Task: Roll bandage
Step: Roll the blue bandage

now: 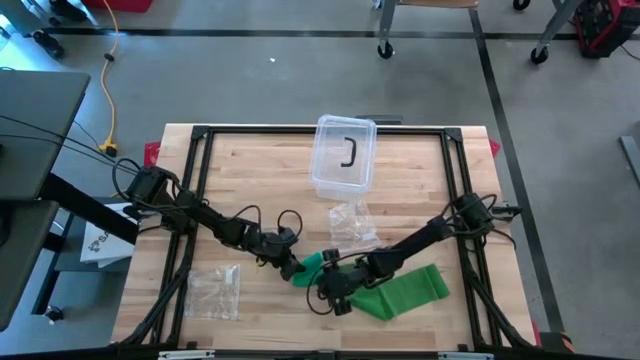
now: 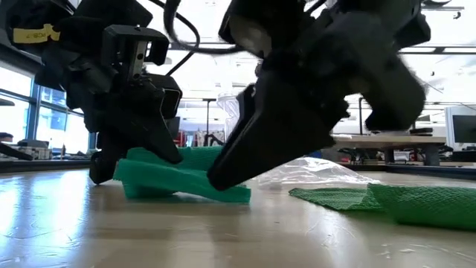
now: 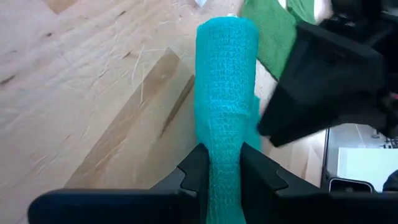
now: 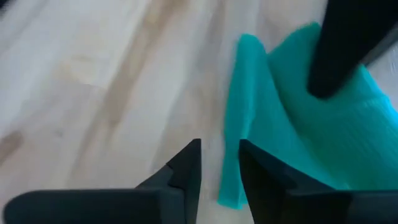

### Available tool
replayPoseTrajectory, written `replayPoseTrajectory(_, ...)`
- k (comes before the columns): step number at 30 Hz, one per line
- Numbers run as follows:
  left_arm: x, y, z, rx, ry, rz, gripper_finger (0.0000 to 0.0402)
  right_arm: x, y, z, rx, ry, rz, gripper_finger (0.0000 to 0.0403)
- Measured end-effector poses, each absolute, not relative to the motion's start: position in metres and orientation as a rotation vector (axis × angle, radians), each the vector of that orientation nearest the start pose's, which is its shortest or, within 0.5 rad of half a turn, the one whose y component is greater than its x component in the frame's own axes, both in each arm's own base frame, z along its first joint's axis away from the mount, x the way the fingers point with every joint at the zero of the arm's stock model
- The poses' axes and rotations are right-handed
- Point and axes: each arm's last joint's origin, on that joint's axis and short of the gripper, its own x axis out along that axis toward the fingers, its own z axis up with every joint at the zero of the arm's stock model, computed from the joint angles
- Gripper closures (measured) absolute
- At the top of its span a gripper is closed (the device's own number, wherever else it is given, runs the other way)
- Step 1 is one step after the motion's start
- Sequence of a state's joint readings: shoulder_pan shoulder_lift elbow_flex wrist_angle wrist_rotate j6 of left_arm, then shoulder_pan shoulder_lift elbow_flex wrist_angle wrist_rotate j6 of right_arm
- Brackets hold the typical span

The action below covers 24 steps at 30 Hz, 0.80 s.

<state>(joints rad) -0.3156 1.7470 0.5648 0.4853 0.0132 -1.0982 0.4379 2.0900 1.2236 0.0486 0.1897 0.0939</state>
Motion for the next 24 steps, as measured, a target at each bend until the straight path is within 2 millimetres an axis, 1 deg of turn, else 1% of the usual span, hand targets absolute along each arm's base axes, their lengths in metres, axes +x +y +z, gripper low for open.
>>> replayPoseTrajectory(3,0.274,-0.09,0.097,-0.936,0.785,0.096,0.0346,0.385,0.17,0.11,-0.138,0.801,0.156,0.0329)
replayPoseTrajectory(8,0.274,-0.09,0.097,-0.935,0.785,0.098,0.0346,0.387,0.166,0.11,-0.132,0.8,0.146,0.0375)
replayPoseTrajectory(10,0.274,-0.09,0.097,-0.934,0.786,0.099,0.0346,0.388,0.164,0.109,-0.128,0.809,0.183,0.0394)
replayPoseTrajectory(13,0.274,-0.089,0.096,-0.925,0.79,0.118,0.0346,0.387,0.166,0.109,-0.145,0.82,0.271,0.0398)
replayPoseTrajectory(16,0.271,-0.088,0.094,-0.905,0.813,0.163,0.0346,0.382,0.176,0.111,-0.173,0.819,0.366,0.0402)
replayPoseTrajectory(21,0.269,-0.086,0.091,-0.879,0.833,0.208,0.0346,0.368,0.203,0.115,-0.259,0.796,0.558,0.0402)
replayPoseTrajectory(23,0.269,-0.086,0.091,-0.863,0.825,0.196,0.0346,0.364,0.209,0.115,-0.297,0.791,0.562,0.0402)
replayPoseTrajectory(24,0.269,-0.086,0.092,-0.852,0.82,0.188,0.0346,0.364,0.21,0.115,-0.315,0.787,0.535,0.0402)
